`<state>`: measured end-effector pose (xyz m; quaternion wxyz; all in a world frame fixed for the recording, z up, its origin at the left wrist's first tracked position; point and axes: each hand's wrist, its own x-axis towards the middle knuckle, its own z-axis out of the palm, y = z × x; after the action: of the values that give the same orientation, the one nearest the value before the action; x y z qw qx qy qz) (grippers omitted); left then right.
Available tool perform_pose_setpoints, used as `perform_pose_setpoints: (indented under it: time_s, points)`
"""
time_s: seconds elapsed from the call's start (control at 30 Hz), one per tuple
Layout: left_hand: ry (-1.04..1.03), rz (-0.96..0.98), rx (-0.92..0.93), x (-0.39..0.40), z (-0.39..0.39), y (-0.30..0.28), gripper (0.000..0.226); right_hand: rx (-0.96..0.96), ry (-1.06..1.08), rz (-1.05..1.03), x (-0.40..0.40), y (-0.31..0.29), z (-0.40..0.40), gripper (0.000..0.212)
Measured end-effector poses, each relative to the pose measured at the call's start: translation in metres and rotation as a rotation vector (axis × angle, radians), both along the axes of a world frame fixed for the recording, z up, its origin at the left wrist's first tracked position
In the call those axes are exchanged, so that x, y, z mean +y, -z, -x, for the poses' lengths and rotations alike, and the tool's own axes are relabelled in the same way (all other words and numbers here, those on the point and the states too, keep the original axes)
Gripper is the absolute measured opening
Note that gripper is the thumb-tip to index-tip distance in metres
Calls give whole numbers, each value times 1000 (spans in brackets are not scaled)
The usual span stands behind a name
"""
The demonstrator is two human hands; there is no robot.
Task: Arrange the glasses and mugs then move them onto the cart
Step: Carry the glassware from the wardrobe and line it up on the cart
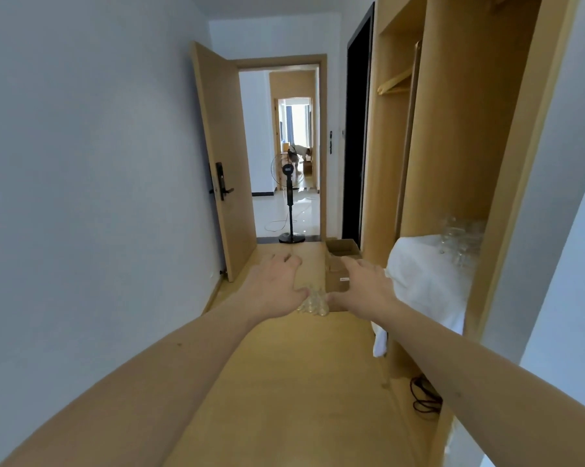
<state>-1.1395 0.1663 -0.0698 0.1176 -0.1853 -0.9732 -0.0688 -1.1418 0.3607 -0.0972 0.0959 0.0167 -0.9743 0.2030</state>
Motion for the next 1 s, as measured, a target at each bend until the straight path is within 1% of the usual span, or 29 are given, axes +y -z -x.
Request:
perform_pose_setpoints:
  time_s: [0.13,0.23,0.4,0.53,0.6,0.73,0.87,1.0]
  points:
    - [79,-24,4,-18,59,-9,64,1,67,-2,-18,-5,43,81]
    - [118,-62,33,-32,103,-15,63,19,123,-39,-32,-12,75,86]
    - [195,-97,25,-46,158,-25,61,26,212,-67,-46,-19,116,84]
    - [257,-94,22,-44,199,-23,64,26,280,-55,-44,-23,139,80]
    - [275,-102,7,-38,217,-18,63,-3,313,-80,-39,-18,150,78]
    - [321,-111,-7,-12,254,-7,61,-32,389,-83,-19,-4,176,82]
    - [372,-27,9,27,294,7,63,-70,441,-94,12,7,206,82]
    - [426,-52,-14,70,338,12,66,-55,483,-89,51,8,246,83]
